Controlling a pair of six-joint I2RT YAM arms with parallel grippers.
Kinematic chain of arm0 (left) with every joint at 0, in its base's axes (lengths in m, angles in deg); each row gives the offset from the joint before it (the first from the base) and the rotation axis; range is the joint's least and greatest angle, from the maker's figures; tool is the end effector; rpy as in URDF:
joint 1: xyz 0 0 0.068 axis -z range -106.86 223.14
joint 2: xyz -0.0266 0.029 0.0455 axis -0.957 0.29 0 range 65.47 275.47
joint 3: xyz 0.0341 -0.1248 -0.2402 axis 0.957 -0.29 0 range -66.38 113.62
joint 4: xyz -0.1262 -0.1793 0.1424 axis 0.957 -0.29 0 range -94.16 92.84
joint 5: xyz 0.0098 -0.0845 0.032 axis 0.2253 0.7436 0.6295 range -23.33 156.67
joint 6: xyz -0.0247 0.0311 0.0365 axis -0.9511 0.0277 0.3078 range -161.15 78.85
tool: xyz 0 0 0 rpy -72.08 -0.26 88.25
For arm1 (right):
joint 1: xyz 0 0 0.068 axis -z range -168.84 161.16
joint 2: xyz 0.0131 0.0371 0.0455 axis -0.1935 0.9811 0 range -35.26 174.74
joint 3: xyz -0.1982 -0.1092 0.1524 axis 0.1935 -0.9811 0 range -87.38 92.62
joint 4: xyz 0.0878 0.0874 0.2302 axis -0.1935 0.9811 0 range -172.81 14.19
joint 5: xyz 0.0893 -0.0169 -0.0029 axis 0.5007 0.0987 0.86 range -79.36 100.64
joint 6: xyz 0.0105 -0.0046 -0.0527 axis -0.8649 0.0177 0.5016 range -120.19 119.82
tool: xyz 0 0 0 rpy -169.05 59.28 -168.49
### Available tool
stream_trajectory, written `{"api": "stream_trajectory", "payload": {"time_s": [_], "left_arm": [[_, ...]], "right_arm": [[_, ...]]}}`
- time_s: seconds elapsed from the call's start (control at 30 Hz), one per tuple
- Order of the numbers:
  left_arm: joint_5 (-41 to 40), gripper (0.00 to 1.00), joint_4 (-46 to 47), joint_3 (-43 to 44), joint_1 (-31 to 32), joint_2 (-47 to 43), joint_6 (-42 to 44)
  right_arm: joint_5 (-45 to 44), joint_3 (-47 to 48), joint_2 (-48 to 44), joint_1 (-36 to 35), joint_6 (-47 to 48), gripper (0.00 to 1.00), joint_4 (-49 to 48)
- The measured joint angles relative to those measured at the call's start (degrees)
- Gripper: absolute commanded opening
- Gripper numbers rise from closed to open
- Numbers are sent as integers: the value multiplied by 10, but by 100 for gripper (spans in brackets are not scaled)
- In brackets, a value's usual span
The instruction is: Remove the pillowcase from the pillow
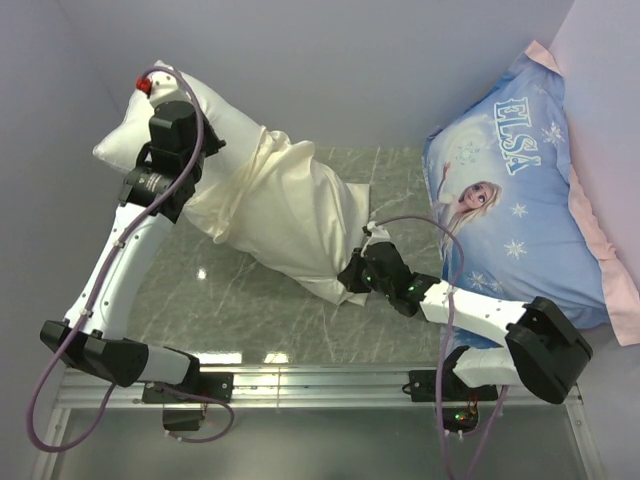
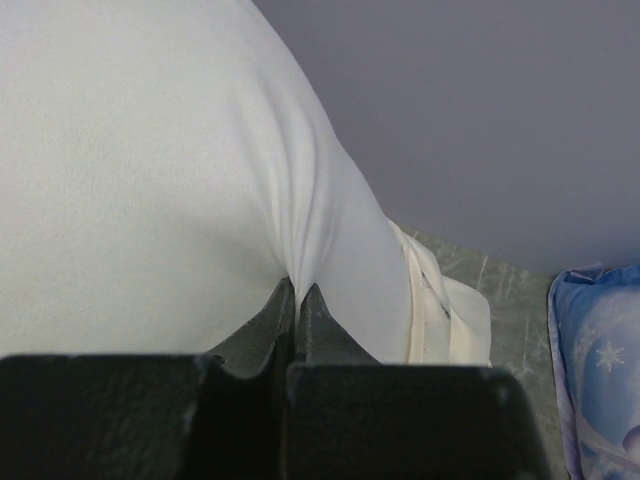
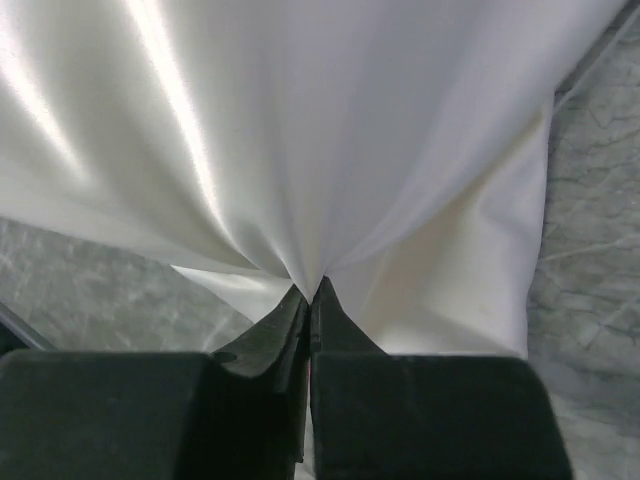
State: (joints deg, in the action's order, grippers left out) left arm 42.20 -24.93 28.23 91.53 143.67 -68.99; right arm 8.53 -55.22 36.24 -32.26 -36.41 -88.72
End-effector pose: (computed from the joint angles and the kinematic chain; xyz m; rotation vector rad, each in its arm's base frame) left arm 0.2782 -0.0771 0.4777 -0.4485 1.6975 -0.2110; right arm 0.1863 0.1745 0.1946 -0.1190 2.2512 0.7449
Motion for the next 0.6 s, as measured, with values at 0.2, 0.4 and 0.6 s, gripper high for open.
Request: {"api": "stream_trajectory", "payload": {"time_s": [0.2,0.4,0.6], "left_arm": [[6,0,-31,64,6,24,15],[6,0,-64,97,9,26,32],[-7,0,-90,129,11,24,50]], "right_arm": [[-26,13,28,7,-18,0,-17],[-23,59,73,98,-32,0,-10],[-10,136,126,151,-43,0,5]]}}
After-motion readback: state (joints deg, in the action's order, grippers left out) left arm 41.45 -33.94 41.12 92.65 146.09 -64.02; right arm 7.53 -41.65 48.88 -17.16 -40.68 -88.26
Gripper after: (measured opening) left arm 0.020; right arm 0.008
